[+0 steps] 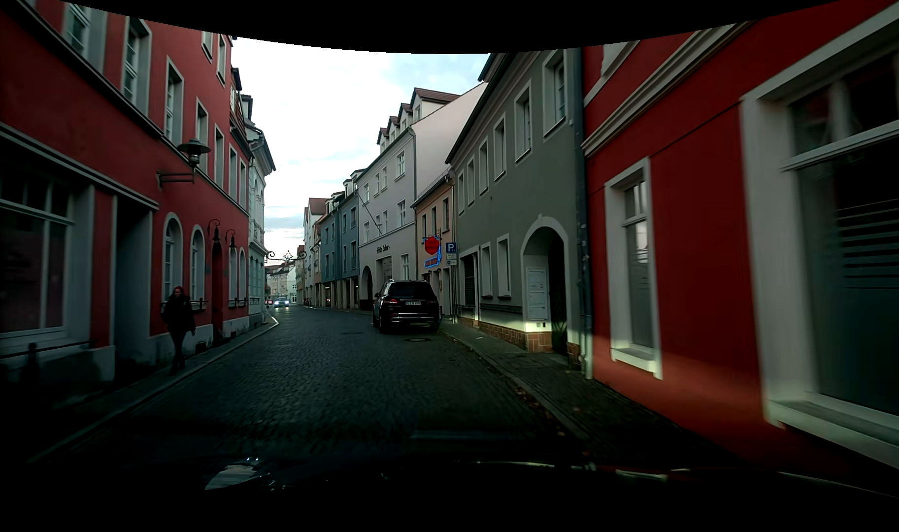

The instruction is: Follow the waypoints while adhering to traffic rules and regulations

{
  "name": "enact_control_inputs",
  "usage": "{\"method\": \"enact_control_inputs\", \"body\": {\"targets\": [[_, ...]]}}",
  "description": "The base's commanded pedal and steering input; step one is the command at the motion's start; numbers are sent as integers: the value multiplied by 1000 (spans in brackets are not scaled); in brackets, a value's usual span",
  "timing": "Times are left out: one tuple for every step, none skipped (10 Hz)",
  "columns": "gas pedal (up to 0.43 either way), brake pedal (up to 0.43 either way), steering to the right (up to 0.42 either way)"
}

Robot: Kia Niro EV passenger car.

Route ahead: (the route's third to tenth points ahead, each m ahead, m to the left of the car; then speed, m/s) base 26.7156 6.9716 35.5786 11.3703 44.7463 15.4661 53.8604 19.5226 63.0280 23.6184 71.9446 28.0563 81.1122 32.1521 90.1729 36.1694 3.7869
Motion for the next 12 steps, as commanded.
{"method": "enact_control_inputs", "body": {"targets": [[0,159,-64],[0,171,-61],[0,171,-64],[0,183,-66],[0,183,-62],[0,183,-61],[0,183,-74],[0,183,-96],[0,183,-112],[0,189,-122],[0,189,-123],[0,195,-123]]}}
